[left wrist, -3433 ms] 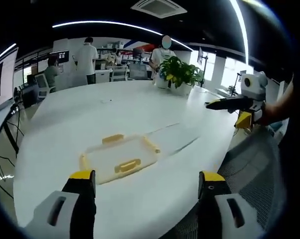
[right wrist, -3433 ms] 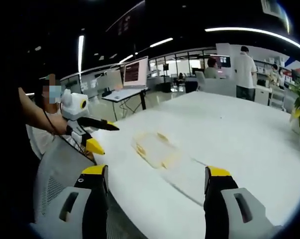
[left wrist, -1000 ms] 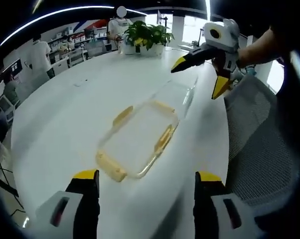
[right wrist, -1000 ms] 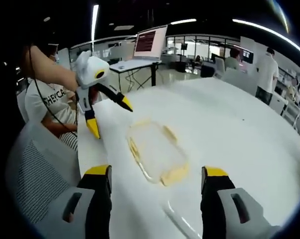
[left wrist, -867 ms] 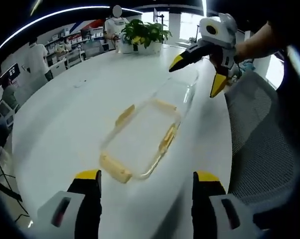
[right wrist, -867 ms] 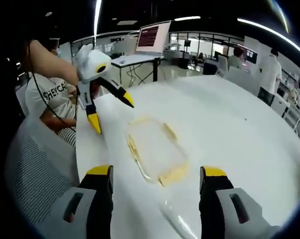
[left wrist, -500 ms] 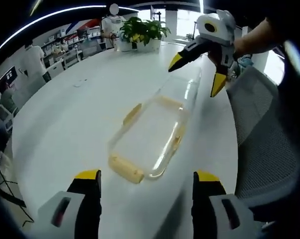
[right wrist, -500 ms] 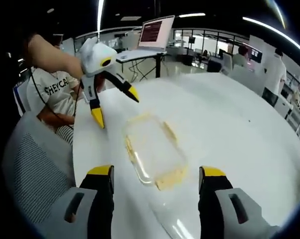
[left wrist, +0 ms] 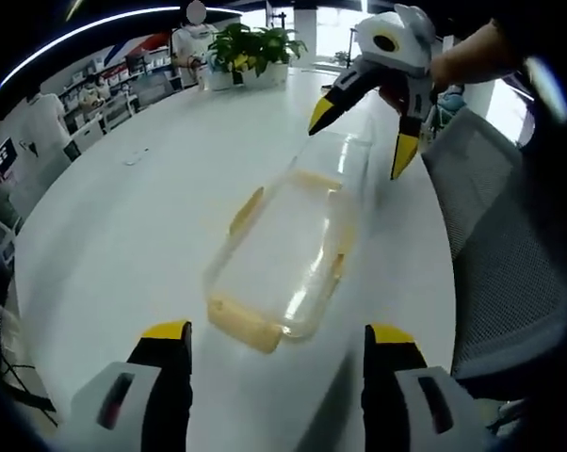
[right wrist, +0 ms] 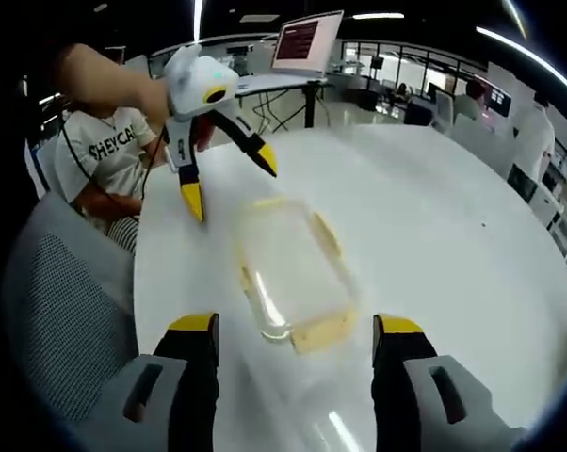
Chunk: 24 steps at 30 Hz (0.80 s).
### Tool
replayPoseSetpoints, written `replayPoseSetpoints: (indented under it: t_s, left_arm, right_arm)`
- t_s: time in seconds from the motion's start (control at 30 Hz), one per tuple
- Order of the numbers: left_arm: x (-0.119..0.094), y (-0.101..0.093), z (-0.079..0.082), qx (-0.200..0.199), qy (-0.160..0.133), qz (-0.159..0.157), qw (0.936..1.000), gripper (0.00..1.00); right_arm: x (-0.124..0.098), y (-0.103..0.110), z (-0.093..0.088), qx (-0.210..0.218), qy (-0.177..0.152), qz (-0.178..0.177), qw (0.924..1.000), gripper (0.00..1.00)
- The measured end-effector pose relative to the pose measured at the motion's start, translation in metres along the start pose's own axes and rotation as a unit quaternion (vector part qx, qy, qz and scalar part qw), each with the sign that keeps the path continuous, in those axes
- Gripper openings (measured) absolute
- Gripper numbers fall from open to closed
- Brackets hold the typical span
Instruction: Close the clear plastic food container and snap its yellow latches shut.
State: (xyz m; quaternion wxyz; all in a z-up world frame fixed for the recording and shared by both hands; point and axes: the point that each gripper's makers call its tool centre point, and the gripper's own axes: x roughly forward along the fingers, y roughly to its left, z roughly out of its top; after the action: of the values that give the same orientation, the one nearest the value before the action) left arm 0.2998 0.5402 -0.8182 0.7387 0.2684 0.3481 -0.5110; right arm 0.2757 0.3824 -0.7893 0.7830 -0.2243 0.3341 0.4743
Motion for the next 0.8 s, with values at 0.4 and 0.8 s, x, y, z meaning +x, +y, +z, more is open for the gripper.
replayPoseSetpoints:
  t_s: [0.4,0.8]
  left_arm:
    - [0.005,0.009,-0.006,0.037,0.020,-0.015,0.9990,0.70]
    - [0.011,0.017,-0.012,0.065,0.045,-0.042,0.9960,0.69]
  right_arm:
    - [0.014,-0.014,-0.002,-0.033,0.037,0.014,0.9987,0.62]
    - [0.027,-0.025,-0.007,-0.051,0.083,0.048,0.9941,0.61]
